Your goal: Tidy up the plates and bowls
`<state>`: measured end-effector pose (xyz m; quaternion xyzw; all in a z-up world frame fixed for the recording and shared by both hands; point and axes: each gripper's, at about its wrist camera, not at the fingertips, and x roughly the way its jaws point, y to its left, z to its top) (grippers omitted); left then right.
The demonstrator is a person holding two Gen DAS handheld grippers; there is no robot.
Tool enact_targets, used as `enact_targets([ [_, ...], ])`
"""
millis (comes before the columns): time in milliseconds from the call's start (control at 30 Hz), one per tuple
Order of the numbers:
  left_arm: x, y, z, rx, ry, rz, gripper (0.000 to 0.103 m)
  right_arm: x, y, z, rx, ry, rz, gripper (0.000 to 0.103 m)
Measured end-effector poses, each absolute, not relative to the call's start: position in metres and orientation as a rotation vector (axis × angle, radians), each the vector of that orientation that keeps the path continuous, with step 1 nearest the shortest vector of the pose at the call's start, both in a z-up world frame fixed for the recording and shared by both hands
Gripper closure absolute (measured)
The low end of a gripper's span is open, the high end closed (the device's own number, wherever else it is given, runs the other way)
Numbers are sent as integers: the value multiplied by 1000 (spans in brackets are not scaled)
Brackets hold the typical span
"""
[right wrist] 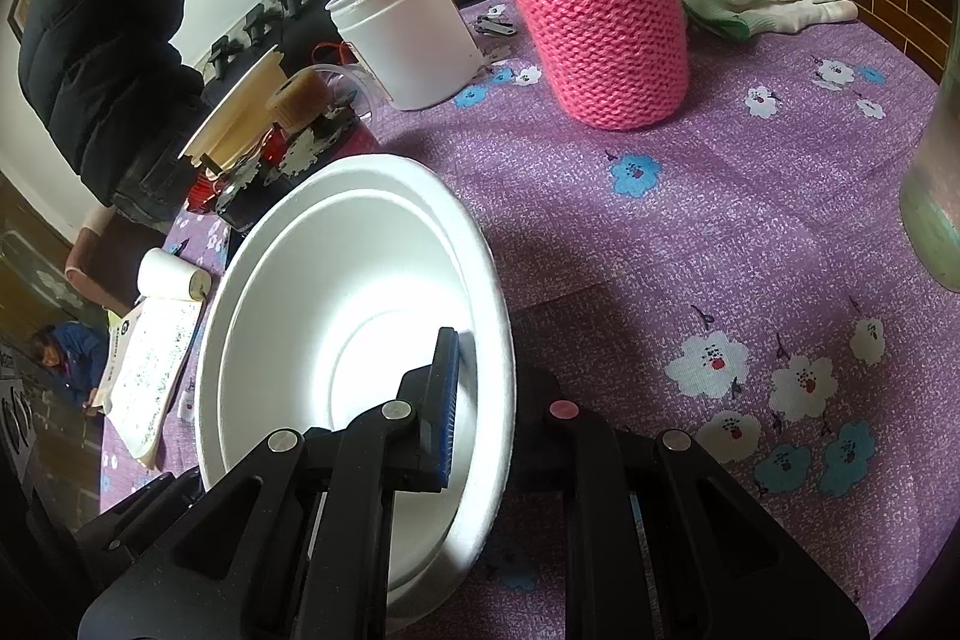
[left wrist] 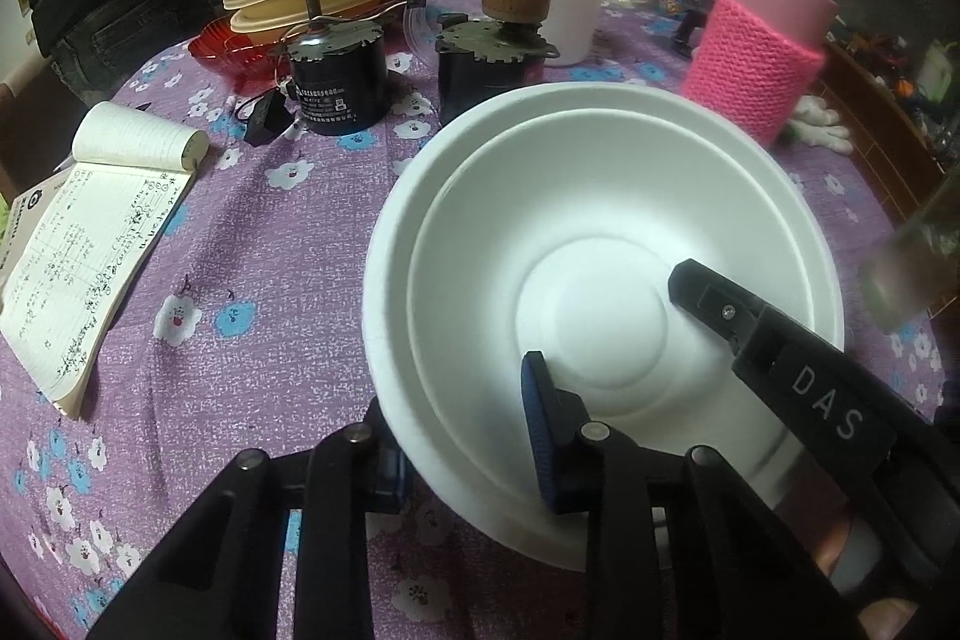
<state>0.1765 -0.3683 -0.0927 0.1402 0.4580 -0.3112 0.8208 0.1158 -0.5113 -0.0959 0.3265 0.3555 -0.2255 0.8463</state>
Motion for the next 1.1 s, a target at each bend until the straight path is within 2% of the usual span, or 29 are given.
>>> enact_targets([
  [400, 179, -365, -91, 267, 981, -668, 84, 115, -509, -97, 707, 754, -461, 90],
  [1100, 180, -360, -86, 248, 967, -646, 87, 114, -511, -95, 724, 733, -445, 90],
])
